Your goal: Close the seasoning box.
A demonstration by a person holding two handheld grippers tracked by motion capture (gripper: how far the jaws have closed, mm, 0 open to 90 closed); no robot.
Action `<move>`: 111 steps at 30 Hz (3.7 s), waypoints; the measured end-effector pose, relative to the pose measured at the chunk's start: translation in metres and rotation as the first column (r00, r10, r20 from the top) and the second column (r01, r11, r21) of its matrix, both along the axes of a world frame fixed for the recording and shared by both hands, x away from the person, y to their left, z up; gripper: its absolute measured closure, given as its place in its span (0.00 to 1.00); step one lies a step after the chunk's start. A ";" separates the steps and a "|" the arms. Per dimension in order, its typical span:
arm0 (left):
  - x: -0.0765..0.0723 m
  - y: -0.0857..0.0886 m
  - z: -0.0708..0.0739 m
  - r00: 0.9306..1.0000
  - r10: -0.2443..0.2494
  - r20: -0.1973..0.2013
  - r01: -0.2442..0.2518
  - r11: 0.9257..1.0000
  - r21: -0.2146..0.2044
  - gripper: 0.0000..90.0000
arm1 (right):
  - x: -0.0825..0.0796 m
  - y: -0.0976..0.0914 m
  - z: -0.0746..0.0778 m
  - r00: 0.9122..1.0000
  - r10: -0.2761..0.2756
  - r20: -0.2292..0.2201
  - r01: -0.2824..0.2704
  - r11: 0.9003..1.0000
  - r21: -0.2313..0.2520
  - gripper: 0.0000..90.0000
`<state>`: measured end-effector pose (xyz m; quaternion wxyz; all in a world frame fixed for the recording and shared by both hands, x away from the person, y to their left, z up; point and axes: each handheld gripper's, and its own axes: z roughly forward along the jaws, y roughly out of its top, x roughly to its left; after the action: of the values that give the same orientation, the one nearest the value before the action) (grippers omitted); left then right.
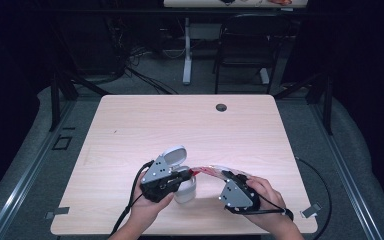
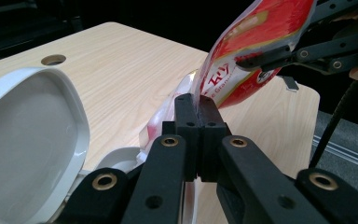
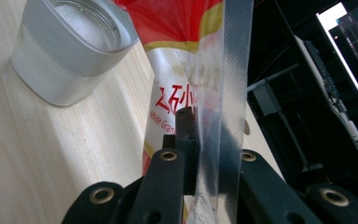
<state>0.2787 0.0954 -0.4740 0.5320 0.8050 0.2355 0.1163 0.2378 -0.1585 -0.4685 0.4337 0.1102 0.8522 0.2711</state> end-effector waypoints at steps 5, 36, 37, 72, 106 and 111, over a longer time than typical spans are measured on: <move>-0.001 0.000 0.000 1.000 0.000 0.002 0.000 1.000 -0.003 1.00 | 0.000 -0.001 -0.002 1.000 -0.012 -0.015 0.012 1.000 0.021 0.95; 0.000 0.000 0.000 1.000 -0.001 0.006 0.001 1.000 -0.011 1.00 | 0.002 0.002 0.001 0.997 -0.005 -0.076 0.013 0.994 0.108 0.90; 0.000 0.000 0.000 1.000 -0.002 0.006 0.002 1.000 -0.008 1.00 | 0.002 0.003 0.001 0.997 -0.006 -0.078 0.014 0.994 0.107 0.89; -0.002 -0.001 0.002 1.000 -0.008 0.021 0.008 1.000 -0.006 1.00 | 0.005 0.024 0.029 0.995 0.053 -0.083 -0.038 0.985 0.168 0.88; -0.003 0.001 0.002 1.000 -0.002 0.028 0.002 1.000 -0.029 1.00 | 0.005 0.029 0.035 0.993 0.060 -0.105 -0.040 0.982 0.186 1.00; -0.003 0.000 0.002 0.999 0.012 0.034 -0.010 0.999 -0.050 0.97 | 0.004 0.028 0.034 0.994 0.058 -0.092 -0.040 0.981 0.189 1.00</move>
<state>0.2756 0.0958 -0.4721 0.5550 0.7882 0.2336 0.1269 0.2417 -0.1306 -0.4344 0.3729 0.1425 0.8454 0.3549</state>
